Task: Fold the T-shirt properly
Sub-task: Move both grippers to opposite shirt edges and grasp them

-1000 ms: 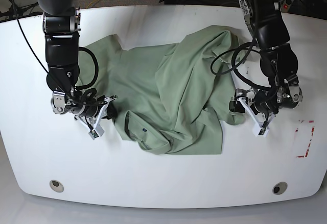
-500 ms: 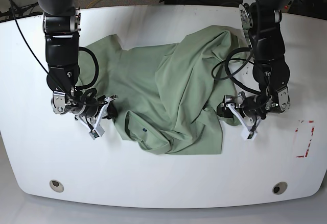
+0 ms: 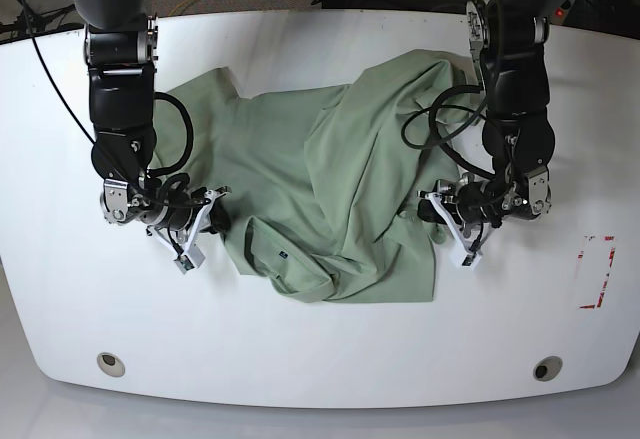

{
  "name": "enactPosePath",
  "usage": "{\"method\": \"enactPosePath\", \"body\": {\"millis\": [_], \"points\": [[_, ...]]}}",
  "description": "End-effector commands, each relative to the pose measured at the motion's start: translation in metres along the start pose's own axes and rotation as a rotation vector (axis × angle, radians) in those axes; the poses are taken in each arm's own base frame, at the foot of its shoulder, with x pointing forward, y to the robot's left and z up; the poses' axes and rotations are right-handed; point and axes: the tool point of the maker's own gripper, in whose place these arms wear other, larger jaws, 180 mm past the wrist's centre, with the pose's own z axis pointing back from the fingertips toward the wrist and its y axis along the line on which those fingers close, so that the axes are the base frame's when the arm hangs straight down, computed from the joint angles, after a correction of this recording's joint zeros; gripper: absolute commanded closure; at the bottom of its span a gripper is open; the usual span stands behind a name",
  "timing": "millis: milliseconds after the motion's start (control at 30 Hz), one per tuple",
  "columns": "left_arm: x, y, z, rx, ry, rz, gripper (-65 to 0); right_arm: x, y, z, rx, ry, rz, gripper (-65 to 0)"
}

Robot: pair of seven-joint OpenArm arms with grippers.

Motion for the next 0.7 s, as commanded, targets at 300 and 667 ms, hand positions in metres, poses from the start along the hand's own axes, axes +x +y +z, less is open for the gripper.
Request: {"method": "enactPosePath", "body": {"millis": [300,667], "points": [[-0.001,0.032,0.015,0.077,-0.027,0.131,0.0,0.036,-0.015,0.018,-0.027,-0.064,-0.005,0.0],[-0.001,0.034,0.016,0.077,-0.035,0.145,-0.1,0.041,-0.014,0.021,-0.033,-0.061,0.021,0.0]]}}
